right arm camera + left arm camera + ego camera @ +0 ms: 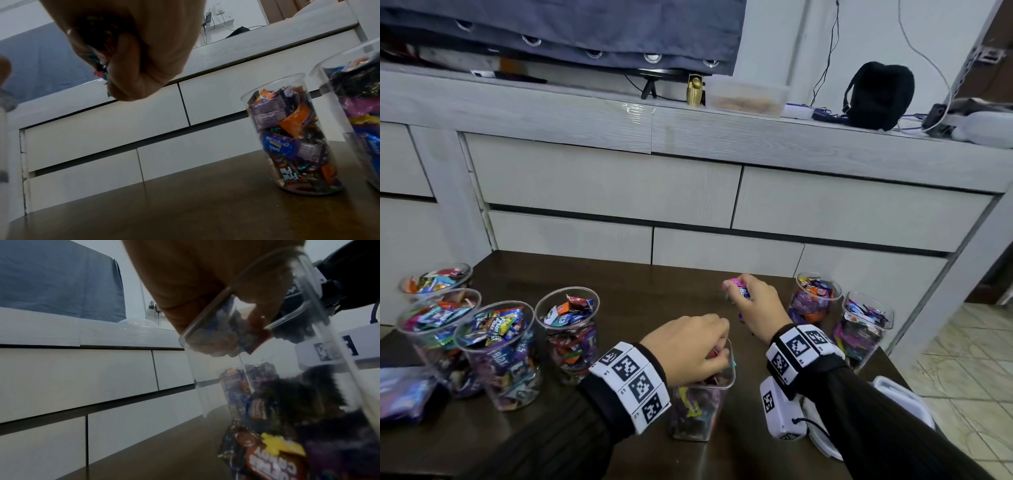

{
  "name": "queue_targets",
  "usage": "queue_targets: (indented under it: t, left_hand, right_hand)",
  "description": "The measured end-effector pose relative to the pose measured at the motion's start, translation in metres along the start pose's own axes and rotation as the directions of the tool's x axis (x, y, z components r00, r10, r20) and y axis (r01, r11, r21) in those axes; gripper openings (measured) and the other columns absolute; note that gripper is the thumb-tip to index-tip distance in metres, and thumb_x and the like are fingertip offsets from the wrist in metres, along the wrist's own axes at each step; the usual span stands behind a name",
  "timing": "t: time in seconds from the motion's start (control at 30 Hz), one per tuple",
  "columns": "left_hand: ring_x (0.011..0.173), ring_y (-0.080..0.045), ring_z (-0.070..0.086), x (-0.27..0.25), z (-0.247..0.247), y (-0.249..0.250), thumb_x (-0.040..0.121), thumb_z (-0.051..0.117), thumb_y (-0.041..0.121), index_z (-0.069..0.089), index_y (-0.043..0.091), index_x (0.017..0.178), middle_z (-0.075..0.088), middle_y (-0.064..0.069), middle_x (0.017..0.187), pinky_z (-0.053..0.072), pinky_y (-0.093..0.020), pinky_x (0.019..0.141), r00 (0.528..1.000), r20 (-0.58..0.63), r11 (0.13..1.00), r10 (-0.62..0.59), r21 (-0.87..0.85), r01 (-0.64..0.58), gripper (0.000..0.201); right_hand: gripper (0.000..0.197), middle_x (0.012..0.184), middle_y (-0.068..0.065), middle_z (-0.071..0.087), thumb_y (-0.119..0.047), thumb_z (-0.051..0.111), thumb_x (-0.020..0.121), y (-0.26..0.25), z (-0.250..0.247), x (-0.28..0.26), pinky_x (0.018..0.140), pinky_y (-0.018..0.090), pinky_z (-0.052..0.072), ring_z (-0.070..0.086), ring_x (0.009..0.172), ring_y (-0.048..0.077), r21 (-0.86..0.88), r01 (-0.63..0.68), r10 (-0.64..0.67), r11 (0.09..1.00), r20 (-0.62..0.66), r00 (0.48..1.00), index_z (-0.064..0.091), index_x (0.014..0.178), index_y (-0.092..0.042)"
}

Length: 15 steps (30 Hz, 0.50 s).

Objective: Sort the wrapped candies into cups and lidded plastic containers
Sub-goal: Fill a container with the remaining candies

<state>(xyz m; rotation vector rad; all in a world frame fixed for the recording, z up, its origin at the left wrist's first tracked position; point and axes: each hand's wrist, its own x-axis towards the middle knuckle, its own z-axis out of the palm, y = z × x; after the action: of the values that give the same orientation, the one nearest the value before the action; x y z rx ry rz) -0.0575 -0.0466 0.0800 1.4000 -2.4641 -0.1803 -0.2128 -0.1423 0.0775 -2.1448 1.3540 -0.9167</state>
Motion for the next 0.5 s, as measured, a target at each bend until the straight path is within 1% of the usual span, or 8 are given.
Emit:
queue_targets:
  t: [0.13, 0.17, 0.27, 0.3, 0.33, 0.4, 0.47, 0.5]
  left_hand:
    - [0.076, -0.017, 0.052, 0.000, -0.002, 0.000, 0.092, 0.049, 0.042, 0.051, 0.021, 0.090, 0.050, 0.005, 0.088, 0.044, -0.034, 0.069, 1.000, 0.016, 0.999, 0.023, 0.048, -0.024, 0.022]
    - [0.077, -0.017, 0.052, -0.001, -0.002, 0.000, 0.091, 0.050, 0.043, 0.052, 0.020, 0.091, 0.051, 0.005, 0.089, 0.044, -0.033, 0.068, 1.000, 0.008, 0.998, 0.030, 0.053, -0.030, 0.023]
    - [0.077, -0.016, 0.053, -0.006, 0.000, -0.001, 0.087, 0.053, 0.046, 0.052, 0.022, 0.096, 0.051, 0.006, 0.091, 0.041, -0.028, 0.067, 0.999, -0.015, 0.999, 0.037, 0.019, -0.037, 0.026]
    - [0.079, -0.015, 0.054, -0.008, 0.001, -0.002, 0.086, 0.055, 0.049, 0.052, 0.023, 0.098, 0.051, 0.006, 0.093, 0.041, -0.027, 0.067, 0.999, -0.016, 1.000, 0.029, -0.005, -0.029, 0.029]
    - [0.081, -0.013, 0.055, -0.010, 0.001, -0.003, 0.085, 0.055, 0.052, 0.051, 0.024, 0.101, 0.051, 0.007, 0.096, 0.042, -0.025, 0.068, 1.000, -0.020, 0.999, 0.021, -0.034, -0.021, 0.033]
    - [0.085, -0.007, 0.053, -0.014, 0.002, -0.005, 0.082, 0.055, 0.061, 0.051, 0.026, 0.104, 0.050, 0.011, 0.099, 0.043, -0.020, 0.070, 0.998, -0.051, 0.996, 0.024, -0.088, -0.029, 0.041]
    - [0.089, 0.000, 0.046, -0.020, 0.003, -0.006, 0.080, 0.057, 0.065, 0.052, 0.028, 0.105, 0.046, 0.015, 0.100, 0.039, -0.014, 0.074, 0.988, -0.145, 0.991, 0.049, -0.118, -0.066, 0.045]
    - [0.091, 0.002, 0.042, -0.023, 0.004, -0.008, 0.078, 0.059, 0.067, 0.051, 0.029, 0.105, 0.044, 0.017, 0.101, 0.037, -0.013, 0.078, 0.976, -0.213, 0.989, 0.052, -0.124, -0.079, 0.047]
  right_hand:
    - [0.031, 0.071, -0.002, 0.054, -0.042, 0.046, 0.096, 0.000, -0.002, -0.001, 0.060, 0.037, 0.051, 0.053, 0.065, 0.013, -0.028, 0.028, -0.028, 0.999, -0.014, 1.000, 0.053, 0.086, -0.014]
    - [0.031, 0.070, -0.003, 0.053, -0.042, 0.046, 0.096, 0.000, -0.002, -0.001, 0.058, 0.034, 0.050, 0.052, 0.063, 0.012, -0.028, 0.032, -0.032, 0.999, -0.019, 0.999, 0.052, 0.085, -0.014]
    - [0.031, 0.068, -0.004, 0.053, -0.041, 0.047, 0.096, 0.000, -0.002, 0.001, 0.047, 0.017, 0.043, 0.052, 0.057, 0.008, -0.002, 0.034, -0.034, 0.999, -0.051, 0.998, 0.054, 0.087, -0.012]
    - [0.031, 0.068, -0.004, 0.054, -0.040, 0.047, 0.096, -0.002, -0.002, 0.001, 0.045, 0.015, 0.043, 0.053, 0.055, 0.007, 0.023, 0.033, -0.031, 0.999, -0.065, 0.997, 0.056, 0.089, -0.011]
    - [0.031, 0.069, -0.003, 0.055, -0.040, 0.048, 0.096, -0.004, -0.002, 0.002, 0.046, 0.017, 0.044, 0.053, 0.055, 0.007, 0.057, 0.033, -0.029, 0.998, -0.075, 0.997, 0.057, 0.090, -0.011]
    - [0.029, 0.073, -0.002, 0.058, -0.041, 0.049, 0.095, -0.010, -0.003, 0.002, 0.051, 0.022, 0.048, 0.055, 0.056, 0.007, 0.116, 0.044, -0.033, 0.992, -0.090, 0.995, 0.057, 0.092, -0.013]
    - [0.027, 0.073, -0.001, 0.059, -0.041, 0.050, 0.095, -0.017, -0.002, 0.000, 0.053, 0.025, 0.050, 0.054, 0.056, 0.004, 0.155, 0.067, -0.050, 0.986, -0.108, 0.993, 0.057, 0.089, -0.015]
    - [0.027, 0.072, -0.002, 0.058, -0.040, 0.050, 0.095, -0.020, -0.001, -0.001, 0.053, 0.024, 0.049, 0.053, 0.056, 0.002, 0.173, 0.083, -0.062, 0.981, -0.120, 0.991, 0.056, 0.087, -0.016]
